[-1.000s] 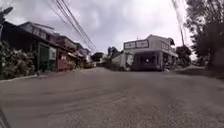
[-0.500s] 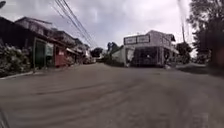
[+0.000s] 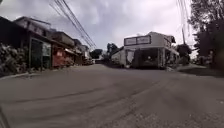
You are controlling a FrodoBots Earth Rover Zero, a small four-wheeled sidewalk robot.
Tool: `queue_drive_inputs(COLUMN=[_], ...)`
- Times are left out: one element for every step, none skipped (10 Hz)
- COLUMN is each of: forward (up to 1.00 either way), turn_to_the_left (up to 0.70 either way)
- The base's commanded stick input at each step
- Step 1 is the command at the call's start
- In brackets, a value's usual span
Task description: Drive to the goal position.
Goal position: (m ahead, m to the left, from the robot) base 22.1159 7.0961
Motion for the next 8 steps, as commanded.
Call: queue_drive_inputs(forward=[0.7, 0.7, 0.7, 0.7, 0.7, 0.7, 0.7, 0.7], turn_to_the_left=[0.0, 0.0, 0.0, 0.01, 0.04, 0.08, 0.27, 0.09])
